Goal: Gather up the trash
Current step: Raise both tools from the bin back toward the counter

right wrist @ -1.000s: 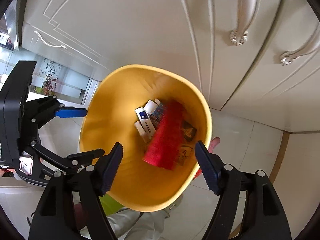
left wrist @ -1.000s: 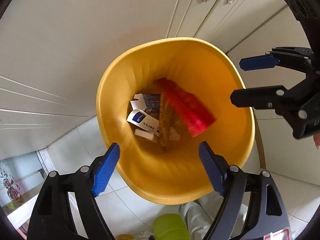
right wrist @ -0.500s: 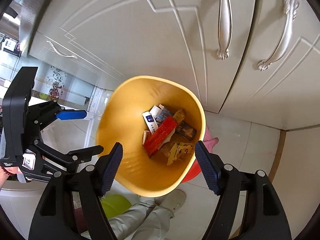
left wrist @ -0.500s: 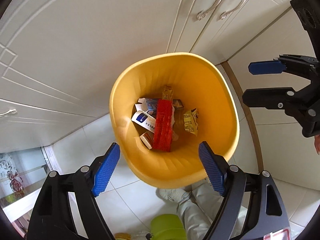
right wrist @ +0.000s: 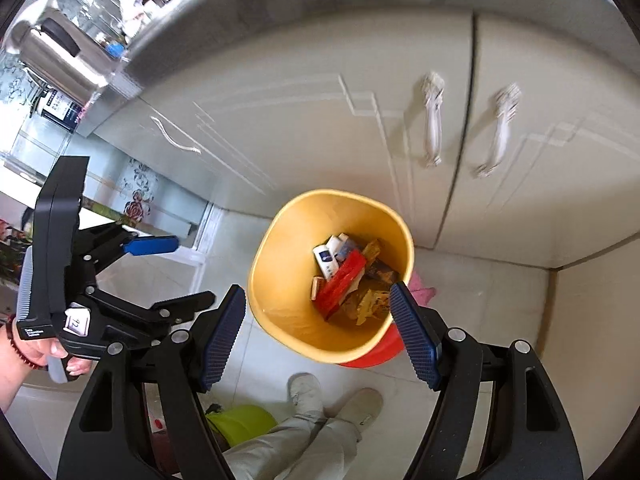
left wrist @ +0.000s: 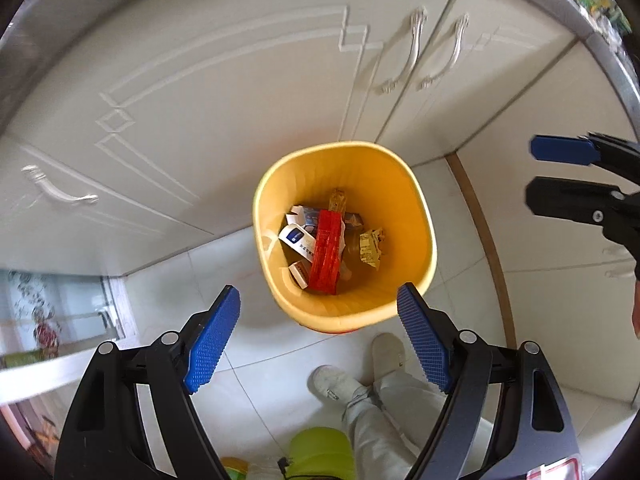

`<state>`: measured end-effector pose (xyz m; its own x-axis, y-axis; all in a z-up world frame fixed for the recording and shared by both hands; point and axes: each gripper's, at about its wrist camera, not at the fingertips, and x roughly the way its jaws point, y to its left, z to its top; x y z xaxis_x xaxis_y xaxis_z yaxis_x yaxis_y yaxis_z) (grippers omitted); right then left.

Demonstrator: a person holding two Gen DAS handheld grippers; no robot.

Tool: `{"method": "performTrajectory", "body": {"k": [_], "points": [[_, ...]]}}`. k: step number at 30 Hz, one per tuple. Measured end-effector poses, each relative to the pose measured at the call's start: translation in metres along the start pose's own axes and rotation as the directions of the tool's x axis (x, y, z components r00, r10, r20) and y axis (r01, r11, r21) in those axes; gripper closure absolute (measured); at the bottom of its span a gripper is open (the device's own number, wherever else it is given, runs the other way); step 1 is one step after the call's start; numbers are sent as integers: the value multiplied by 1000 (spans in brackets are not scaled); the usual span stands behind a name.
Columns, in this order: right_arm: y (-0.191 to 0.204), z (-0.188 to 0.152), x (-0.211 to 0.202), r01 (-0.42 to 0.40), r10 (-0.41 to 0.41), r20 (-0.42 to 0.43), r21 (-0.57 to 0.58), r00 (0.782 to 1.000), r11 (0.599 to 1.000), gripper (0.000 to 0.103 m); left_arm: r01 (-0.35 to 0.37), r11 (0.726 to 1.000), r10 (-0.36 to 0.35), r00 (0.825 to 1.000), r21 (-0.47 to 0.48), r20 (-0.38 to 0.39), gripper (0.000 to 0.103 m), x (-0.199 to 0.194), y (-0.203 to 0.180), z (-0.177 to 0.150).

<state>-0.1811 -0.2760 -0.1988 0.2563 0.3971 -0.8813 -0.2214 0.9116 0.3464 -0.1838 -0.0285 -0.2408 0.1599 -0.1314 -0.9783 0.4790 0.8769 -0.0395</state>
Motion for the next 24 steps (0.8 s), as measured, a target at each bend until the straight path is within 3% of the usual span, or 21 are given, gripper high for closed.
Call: {"method": "performTrajectory", "body": {"k": [7, 12, 19, 24], "points": [[21, -4, -82, 51, -49, 133, -8, 990, 999, 28, -10, 991, 28, 992, -137, 127, 20, -79, -1, -15], [34, 5, -125, 78, -66, 228, -43, 971, 996, 24, 2, 973, 52, 972, -230, 229, 18, -125, 6, -14], [45, 47, -149, 112, -85, 309, -69, 947, 991, 24, -9, 964, 94, 946, -265, 311, 17, -150, 24, 29], [42, 103, -146, 125, -93, 350, -69, 932, 990, 24, -7, 968, 101, 927, -252, 362, 17, -157, 45, 81]]}}
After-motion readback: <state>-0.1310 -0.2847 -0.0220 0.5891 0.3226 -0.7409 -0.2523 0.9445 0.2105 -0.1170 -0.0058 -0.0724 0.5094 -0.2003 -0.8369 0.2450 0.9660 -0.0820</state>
